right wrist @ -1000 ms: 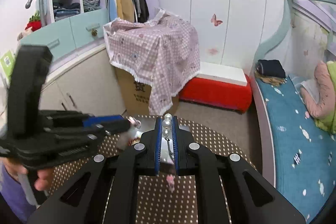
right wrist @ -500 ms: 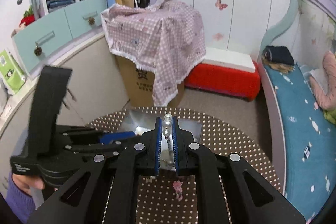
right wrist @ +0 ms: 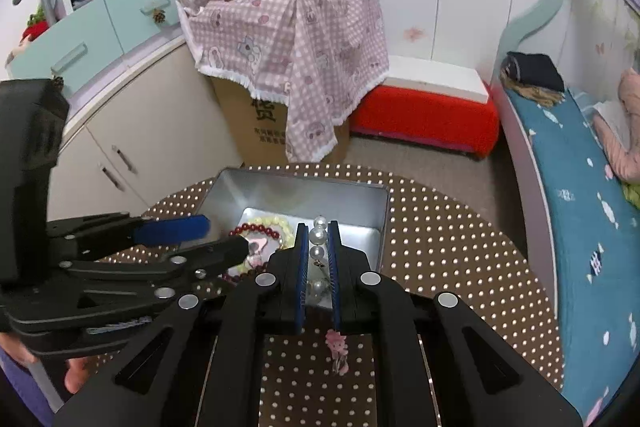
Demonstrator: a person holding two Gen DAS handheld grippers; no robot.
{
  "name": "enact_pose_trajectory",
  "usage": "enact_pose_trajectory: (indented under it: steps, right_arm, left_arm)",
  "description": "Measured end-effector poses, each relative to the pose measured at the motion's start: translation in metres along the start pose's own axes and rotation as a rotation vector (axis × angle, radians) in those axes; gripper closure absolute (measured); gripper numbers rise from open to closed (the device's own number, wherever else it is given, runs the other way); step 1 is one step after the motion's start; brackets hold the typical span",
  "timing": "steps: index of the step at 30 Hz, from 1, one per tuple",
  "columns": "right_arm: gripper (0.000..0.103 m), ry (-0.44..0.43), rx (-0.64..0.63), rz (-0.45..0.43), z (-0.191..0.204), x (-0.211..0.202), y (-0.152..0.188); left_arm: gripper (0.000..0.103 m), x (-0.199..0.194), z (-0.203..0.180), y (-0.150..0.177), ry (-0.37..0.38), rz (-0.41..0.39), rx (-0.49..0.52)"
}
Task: Organize jewelry
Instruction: 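Lower the pink charm and pearl into the grey box and open both tools, then move both tools to the last charms beside the box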
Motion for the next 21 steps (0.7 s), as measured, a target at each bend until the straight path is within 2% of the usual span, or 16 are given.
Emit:
enact_pose_trajectory:
  steps: [5,9,10,13,15,21]
  right_arm:
    - [0.091,0.003,0.006,-0.004,0.001,-0.005,0.005]
    - [0.091,0.011,0.011,-0.029,-0.002,-0.021,0.005]
    - [0.088,0.016,0.012,-0.037,-0.003,-0.027,0.006]
    - [0.061,0.04,0.02,-0.075,-0.012,-0.048,0.011]
    - [0.06,0.047,0.025,-0.082,-0.017,-0.057,0.017]
    - [0.056,0.069,0.053,-0.078,-0.036,-0.069,0.053]
  left_arm:
    - [0.057,-0.014,-0.002,0.003,0.004,-0.025,-0.01]
    - [0.049,-0.032,-0.005,0.004,0.001,-0.07,-0.014]
    - [0.048,-0.038,-0.005,0.004,-0.007,-0.087,-0.013]
    - [0.047,-0.053,-0.008,0.011,-0.024,-0.128,-0.01]
    - [0.042,-0.06,-0.008,0.017,-0.042,-0.155,-0.011]
    - [0.042,-0.062,-0.011,0.046,-0.089,-0.183,0.001]
Point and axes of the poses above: each gripper's, at about its wrist camera, not at the fingertips, and x roughly the way its jaws point, z to its left, y to its underside, the point moved 10 cm from there along x, roughly the way its jaws point, and after that the axes turned 3 degrees about x, right-handed, at the moved point
